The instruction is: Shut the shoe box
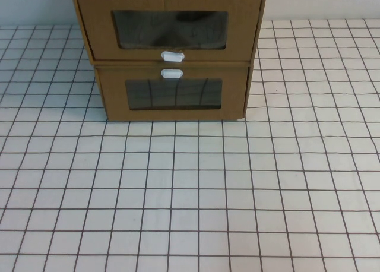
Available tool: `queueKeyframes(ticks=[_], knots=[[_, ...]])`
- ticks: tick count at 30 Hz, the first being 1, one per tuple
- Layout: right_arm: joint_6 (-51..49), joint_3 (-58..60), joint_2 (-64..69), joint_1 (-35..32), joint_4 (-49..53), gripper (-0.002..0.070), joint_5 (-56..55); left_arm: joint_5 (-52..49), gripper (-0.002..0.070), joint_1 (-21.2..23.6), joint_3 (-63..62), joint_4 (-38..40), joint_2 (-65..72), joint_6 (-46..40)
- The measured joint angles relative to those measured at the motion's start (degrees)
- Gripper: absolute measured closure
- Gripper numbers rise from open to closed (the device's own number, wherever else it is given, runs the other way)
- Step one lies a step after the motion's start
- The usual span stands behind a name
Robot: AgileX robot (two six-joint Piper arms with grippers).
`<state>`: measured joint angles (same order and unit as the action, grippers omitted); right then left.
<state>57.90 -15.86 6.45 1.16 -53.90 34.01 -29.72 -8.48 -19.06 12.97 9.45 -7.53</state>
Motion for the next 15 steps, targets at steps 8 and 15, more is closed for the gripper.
queueKeyframes(ticks=[8,15], knots=[[0.0,0.03,0.0,0.0,0.0,0.0691,4.85,0.13,0.0677,0.0,0.12,-4.83,-0.12,0.22],[0.0,0.03,0.0,0.0,0.0,0.0691,7.81,6.43,0.0677,0.0,8.64,-13.3,-4.0,0.35]])
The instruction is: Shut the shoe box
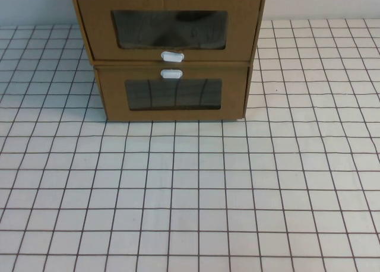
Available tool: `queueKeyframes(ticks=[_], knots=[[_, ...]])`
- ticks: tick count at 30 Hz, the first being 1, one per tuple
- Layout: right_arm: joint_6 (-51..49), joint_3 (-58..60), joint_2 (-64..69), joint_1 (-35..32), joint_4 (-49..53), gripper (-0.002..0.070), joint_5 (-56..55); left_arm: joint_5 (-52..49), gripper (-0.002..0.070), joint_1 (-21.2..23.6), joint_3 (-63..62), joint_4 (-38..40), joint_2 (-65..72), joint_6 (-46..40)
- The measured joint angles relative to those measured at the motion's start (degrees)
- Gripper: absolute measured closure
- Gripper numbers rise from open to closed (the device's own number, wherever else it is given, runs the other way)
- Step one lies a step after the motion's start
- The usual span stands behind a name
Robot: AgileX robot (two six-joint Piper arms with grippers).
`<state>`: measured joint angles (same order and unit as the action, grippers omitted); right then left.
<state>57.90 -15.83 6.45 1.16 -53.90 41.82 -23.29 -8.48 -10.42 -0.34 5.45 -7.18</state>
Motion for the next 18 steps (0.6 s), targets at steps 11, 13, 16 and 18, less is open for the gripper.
queueKeyframes(ticks=[11,13,16,18], knots=[[0.0,0.0,0.0,0.0,-0.02,0.0691,1.39,1.62,0.0677,0.0,11.91,-0.58,-5.89,0.25],[0.0,0.0,0.0,0.0,-0.02,0.0691,1.39,1.62,0.0677,0.0,11.91,-0.58,-5.99,0.25],[0.0,0.0,0.0,0.0,-0.02,0.0691,1.39,1.62,0.0677,0.0,11.91,-0.58,-5.99,0.25],[0.0,0.0,0.0,0.0,-0.12,0.0691,1.39,1.62,0.0677,0.0,11.91,-0.58,-5.99,0.25]])
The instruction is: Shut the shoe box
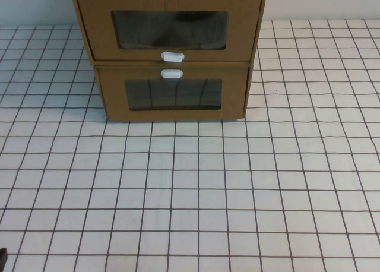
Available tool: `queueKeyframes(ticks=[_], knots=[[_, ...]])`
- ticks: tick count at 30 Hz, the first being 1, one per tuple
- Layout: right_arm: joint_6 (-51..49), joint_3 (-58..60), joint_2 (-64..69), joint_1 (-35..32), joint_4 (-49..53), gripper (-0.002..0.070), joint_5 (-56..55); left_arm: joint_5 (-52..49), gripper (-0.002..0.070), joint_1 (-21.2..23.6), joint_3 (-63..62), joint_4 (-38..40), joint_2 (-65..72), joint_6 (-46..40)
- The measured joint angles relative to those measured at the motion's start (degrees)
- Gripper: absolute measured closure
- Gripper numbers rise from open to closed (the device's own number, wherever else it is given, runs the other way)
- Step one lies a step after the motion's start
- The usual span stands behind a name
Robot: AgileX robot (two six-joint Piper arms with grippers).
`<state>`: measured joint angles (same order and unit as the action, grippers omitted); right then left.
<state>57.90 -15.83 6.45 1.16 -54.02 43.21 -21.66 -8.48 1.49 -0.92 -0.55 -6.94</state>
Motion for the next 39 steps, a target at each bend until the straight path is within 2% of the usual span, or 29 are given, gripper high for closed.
queueKeyframes(ticks=[23,28,32,39], knots=[[0.0,0.0,0.0,0.0,-0.82,0.0691,0.23,0.0,0.0677,0.0,0.0,-0.16,0.0,0.0],[-0.38,0.0,-0.53,0.0,0.06,0.0691,-4.23,0.0,0.0677,0.0,0.0,-0.16,0.0,0.0],[-7.93,0.0,-2.31,0.0,6.24,0.0691,-10.9,0.0,0.0677,0.0,0.0,-0.25,0.0,0.0],[-35.12,0.75,-6.71,0.0,31.72,0.0691,-14.03,0.0,0.0677,0.0,0.0,-0.25,0.0,0.0]])
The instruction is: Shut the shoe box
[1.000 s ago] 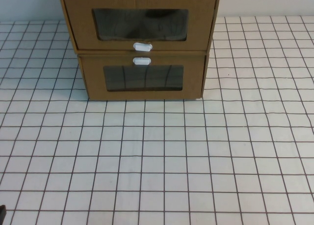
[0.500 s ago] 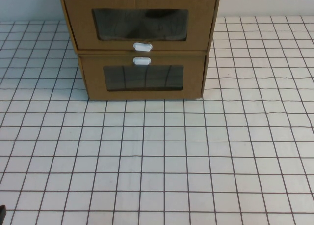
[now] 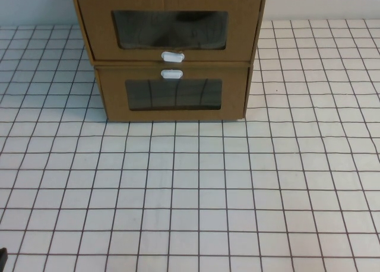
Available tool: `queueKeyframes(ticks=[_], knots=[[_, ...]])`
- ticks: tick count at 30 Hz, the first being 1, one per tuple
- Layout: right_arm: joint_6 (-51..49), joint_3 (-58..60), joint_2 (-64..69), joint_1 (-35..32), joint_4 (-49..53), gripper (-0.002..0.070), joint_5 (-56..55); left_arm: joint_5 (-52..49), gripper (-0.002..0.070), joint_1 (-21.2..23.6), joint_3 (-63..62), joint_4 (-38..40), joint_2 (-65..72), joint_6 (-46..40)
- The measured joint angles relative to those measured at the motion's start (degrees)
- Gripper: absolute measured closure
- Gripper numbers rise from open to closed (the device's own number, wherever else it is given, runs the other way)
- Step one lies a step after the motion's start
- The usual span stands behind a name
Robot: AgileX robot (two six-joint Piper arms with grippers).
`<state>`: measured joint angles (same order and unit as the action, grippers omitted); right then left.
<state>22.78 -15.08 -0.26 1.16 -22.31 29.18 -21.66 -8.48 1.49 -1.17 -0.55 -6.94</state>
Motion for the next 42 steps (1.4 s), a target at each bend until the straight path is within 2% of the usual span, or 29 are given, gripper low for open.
queueKeyframes(ticks=[5,9,14,42], knots=[[-14.15,5.02,-0.5,0.0,11.15,0.0691,-3.13,0.0,0.0677,0.0,0.0,0.0,0.0,0.0],[-18.75,11.26,-0.5,0.0,13.24,0.0691,-5.83,0.0,0.0678,0.0,0.0,0.0,0.0,0.0],[-19.62,16.44,-0.5,0.0,13.6,0.0691,-6.68,0.0,0.0678,0.0,0.0,-0.02,0.0,0.0],[-19.75,16.54,-0.5,0.26,13.6,0.0691,-8.21,-0.13,0.0677,0.0,0.0,-0.12,-0.13,0.0]])
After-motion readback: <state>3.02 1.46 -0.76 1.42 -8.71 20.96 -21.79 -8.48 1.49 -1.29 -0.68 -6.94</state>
